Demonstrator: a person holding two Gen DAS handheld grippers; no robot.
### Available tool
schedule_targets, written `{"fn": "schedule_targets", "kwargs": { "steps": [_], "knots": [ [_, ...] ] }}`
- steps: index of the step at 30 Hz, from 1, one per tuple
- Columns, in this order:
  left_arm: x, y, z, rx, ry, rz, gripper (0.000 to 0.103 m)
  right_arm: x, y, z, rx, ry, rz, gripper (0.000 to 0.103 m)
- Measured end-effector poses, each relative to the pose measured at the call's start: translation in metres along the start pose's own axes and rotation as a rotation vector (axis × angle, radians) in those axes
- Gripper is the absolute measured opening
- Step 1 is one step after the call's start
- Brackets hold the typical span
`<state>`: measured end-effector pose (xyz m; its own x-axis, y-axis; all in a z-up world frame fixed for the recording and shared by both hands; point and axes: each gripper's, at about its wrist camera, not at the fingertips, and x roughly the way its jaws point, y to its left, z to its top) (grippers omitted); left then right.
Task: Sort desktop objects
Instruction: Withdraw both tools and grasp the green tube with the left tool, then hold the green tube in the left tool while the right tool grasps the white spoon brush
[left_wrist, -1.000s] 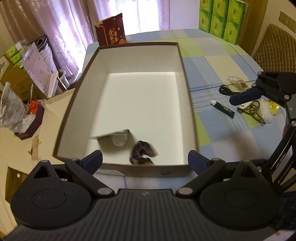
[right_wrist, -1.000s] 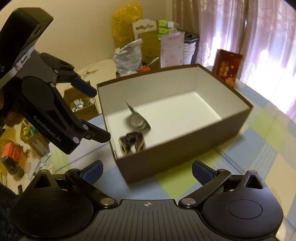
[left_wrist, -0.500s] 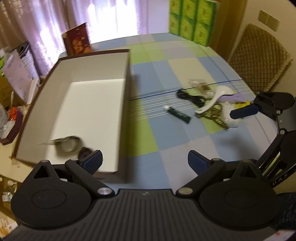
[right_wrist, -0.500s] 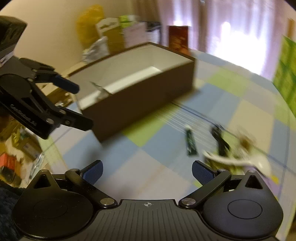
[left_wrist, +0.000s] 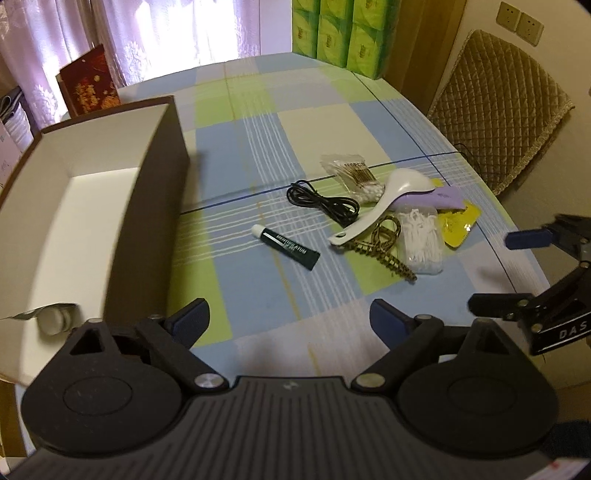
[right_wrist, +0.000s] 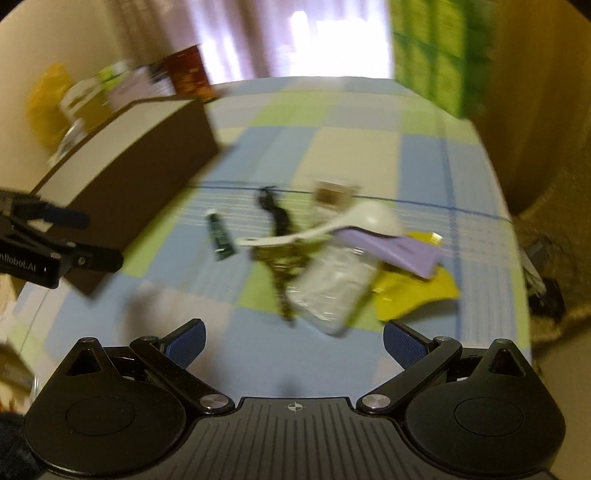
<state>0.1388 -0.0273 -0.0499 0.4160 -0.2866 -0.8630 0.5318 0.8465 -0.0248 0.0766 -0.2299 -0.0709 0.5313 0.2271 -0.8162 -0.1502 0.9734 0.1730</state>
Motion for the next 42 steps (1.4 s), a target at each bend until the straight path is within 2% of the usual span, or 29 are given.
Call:
{"fn": "schedule_targets", "kwargs": {
  "steps": [8,11,16,20,24,29,31,32,34,35,40,42],
  "knots": [
    [0.048,-0.005,0.020,-0.047,0.023,0.013,0.073,0.005,-0.048,0.004,0.188,-0.026,-0.021,0.100],
    [0.069,0.002,0.030,-0.089,0.043,0.018,0.064,0.008,-0.059,0.008,0.236,-0.030,-0.029,0.100],
    [0.098,0.011,0.045,-0.131,0.061,0.044,0.054,0.012,-0.074,0.014,0.273,-0.040,-0.039,0.100],
    [0.117,0.017,0.055,-0.151,0.071,0.046,0.050,0.017,-0.079,0.021,0.288,-0.050,-0.046,0.100],
    [0.135,0.021,0.059,-0.159,0.102,0.045,0.039,0.017,-0.082,0.028,0.296,-0.082,-0.046,0.099],
    [0.148,0.025,0.058,-0.172,0.121,0.035,0.036,0.021,-0.088,0.039,0.333,-0.114,0.008,0.090],
    [0.149,0.025,0.059,-0.159,0.103,0.044,0.032,0.025,-0.091,0.043,0.354,-0.124,0.036,0.085],
    [0.150,0.026,0.059,-0.148,0.095,0.050,0.030,0.027,-0.092,0.045,0.364,-0.126,0.050,0.084],
    [0.151,0.027,0.059,-0.127,0.080,0.064,0.017,0.033,-0.095,0.048,0.384,-0.127,0.073,0.076],
    [0.150,0.028,0.059,-0.118,0.073,0.069,0.014,0.036,-0.097,0.049,0.397,-0.126,0.085,0.074],
    [0.147,0.036,0.054,-0.103,0.060,0.100,0.013,0.052,-0.111,0.053,0.505,-0.118,0.139,0.058],
    [0.145,0.039,0.050,-0.097,0.059,0.108,0.013,0.057,-0.121,0.055,0.565,-0.118,0.154,0.055]
  ]
}}
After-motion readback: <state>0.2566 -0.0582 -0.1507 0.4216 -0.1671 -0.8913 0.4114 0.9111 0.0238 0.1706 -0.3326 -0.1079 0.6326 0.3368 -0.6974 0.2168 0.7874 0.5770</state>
